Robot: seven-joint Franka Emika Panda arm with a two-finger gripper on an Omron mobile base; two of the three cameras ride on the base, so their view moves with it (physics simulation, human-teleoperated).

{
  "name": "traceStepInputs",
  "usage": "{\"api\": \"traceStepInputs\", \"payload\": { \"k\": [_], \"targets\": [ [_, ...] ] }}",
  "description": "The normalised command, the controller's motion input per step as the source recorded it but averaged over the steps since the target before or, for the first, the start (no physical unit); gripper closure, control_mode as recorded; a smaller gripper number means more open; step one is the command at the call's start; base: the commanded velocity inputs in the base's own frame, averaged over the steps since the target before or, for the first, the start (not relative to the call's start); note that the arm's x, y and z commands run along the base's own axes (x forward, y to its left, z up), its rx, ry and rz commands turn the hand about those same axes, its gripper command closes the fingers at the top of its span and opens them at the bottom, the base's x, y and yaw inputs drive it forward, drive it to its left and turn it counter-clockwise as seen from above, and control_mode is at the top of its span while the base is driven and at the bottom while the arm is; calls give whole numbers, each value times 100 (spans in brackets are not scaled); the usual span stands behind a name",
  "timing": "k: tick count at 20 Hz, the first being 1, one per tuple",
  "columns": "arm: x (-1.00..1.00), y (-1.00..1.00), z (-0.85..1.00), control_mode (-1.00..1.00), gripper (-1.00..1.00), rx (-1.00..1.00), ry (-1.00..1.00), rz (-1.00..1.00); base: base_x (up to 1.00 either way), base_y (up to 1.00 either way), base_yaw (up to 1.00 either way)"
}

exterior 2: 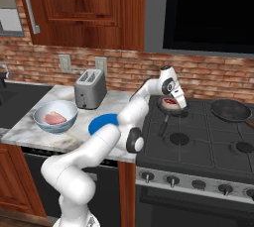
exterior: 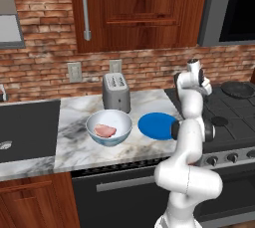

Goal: Place one of the steaks on the plate and the other in the bowl. Then place the bowl in the fridge.

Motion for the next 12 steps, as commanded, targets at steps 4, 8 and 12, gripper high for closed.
{"api": "traceStepInputs", "payload": {
  "k": [4, 8, 12],
  "targets": [
    [-31, -4, 34, -100, 100, 0, -10, 0, 0, 0, 0],
    [-50, -17, 37, -100, 100, 4, -14, 0, 0, 0, 0],
    [-50, -15, 23, -100, 100, 4, -12, 0, 0, 0, 0]
  ]
}}
